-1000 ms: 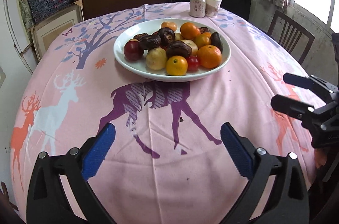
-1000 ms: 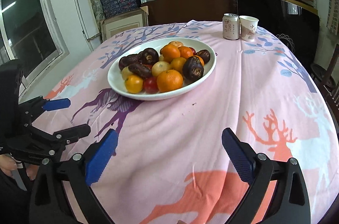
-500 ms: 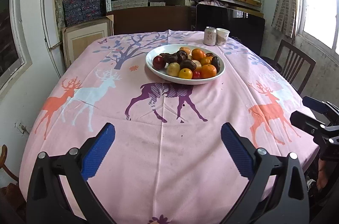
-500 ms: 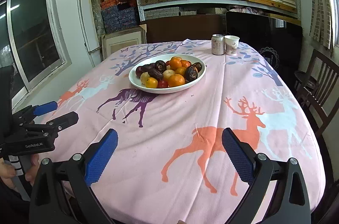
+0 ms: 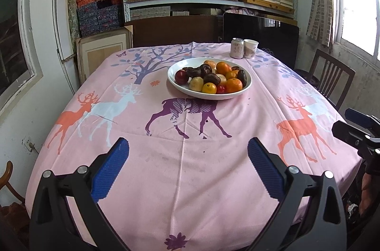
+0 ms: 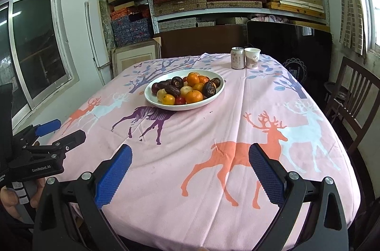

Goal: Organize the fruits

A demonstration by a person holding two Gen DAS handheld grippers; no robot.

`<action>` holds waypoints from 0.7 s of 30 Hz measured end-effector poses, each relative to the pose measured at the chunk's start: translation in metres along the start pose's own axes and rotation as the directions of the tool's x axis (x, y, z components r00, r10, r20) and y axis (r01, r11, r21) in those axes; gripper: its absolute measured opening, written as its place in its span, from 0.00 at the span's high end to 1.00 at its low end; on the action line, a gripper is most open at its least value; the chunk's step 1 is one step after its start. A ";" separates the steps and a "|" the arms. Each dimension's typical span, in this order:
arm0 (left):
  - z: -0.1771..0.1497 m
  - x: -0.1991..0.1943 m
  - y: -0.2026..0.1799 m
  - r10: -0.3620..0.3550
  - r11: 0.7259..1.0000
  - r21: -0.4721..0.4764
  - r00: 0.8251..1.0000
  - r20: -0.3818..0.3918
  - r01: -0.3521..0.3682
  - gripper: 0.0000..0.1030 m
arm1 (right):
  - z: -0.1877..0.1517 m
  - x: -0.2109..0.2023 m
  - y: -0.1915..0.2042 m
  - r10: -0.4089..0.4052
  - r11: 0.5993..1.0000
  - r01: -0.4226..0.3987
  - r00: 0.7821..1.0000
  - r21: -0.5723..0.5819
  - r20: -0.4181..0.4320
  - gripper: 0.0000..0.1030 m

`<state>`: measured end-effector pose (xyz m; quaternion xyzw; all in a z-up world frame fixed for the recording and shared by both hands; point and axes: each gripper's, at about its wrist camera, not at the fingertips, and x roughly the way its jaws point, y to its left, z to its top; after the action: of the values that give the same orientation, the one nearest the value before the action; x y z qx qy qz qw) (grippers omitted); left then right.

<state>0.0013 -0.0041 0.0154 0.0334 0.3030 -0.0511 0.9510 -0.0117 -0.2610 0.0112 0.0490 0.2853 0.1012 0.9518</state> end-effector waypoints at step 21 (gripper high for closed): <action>0.004 0.000 -0.004 -0.015 1.000 0.023 1.000 0.002 0.015 0.05 | -0.007 -0.001 -0.005 0.013 1.000 -0.013 1.000 0.018 -0.021 0.04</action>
<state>0.0027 -0.0084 0.0186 0.0422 0.3014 -0.0617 0.9506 -0.0157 -0.2658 0.0050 0.0585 0.2958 0.1054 0.9476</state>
